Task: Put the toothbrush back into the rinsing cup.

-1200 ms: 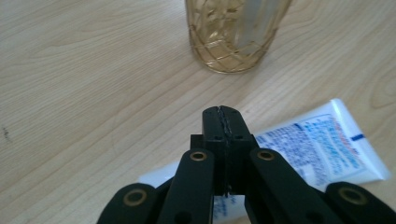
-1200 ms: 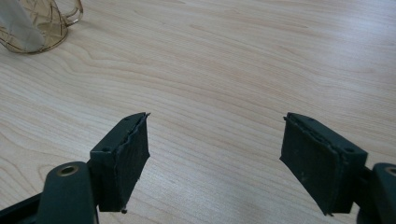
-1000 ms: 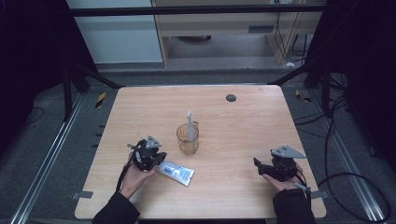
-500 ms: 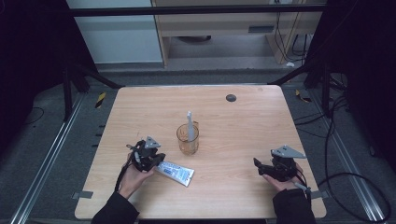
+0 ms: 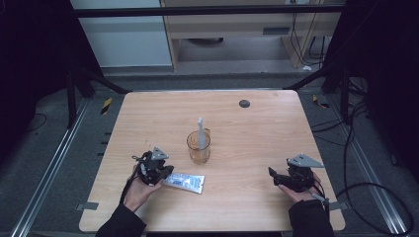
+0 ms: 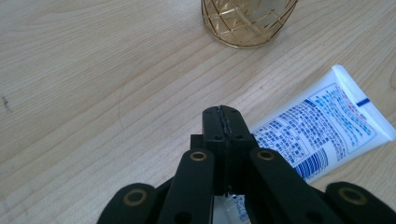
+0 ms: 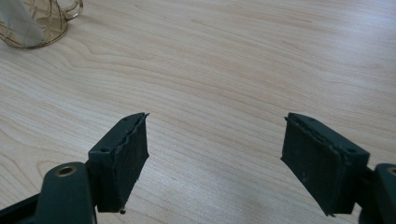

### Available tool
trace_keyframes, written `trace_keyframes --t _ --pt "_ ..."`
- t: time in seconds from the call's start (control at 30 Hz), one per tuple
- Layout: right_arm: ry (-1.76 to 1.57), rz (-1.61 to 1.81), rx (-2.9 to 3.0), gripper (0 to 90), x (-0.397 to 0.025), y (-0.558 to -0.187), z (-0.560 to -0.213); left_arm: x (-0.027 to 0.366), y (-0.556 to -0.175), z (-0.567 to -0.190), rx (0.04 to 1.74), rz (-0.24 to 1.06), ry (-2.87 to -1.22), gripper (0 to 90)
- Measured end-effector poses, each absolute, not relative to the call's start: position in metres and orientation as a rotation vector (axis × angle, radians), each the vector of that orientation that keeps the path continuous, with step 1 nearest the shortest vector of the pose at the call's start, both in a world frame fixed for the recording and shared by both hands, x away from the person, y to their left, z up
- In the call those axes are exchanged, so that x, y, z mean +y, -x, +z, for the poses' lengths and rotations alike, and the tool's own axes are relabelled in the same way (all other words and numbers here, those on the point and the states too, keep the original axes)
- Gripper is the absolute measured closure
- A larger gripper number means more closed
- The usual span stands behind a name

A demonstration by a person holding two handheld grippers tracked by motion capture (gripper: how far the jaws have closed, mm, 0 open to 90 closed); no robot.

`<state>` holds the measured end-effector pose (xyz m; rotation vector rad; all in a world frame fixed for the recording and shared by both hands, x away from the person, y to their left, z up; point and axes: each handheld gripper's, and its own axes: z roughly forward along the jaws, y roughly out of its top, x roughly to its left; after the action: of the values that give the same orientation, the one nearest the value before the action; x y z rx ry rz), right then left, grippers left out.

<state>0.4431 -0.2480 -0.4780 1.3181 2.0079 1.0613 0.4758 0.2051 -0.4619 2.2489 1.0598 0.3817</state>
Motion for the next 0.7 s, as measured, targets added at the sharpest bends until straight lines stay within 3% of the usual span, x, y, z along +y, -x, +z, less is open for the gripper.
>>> trace_keyframes --t 0.7 --pt "-1.318 1.058 2.005 22.5 -0.250 -0.442 -0.478 0.215 -0.457 -0.461 1.065 0.340 -2.256 89.6"
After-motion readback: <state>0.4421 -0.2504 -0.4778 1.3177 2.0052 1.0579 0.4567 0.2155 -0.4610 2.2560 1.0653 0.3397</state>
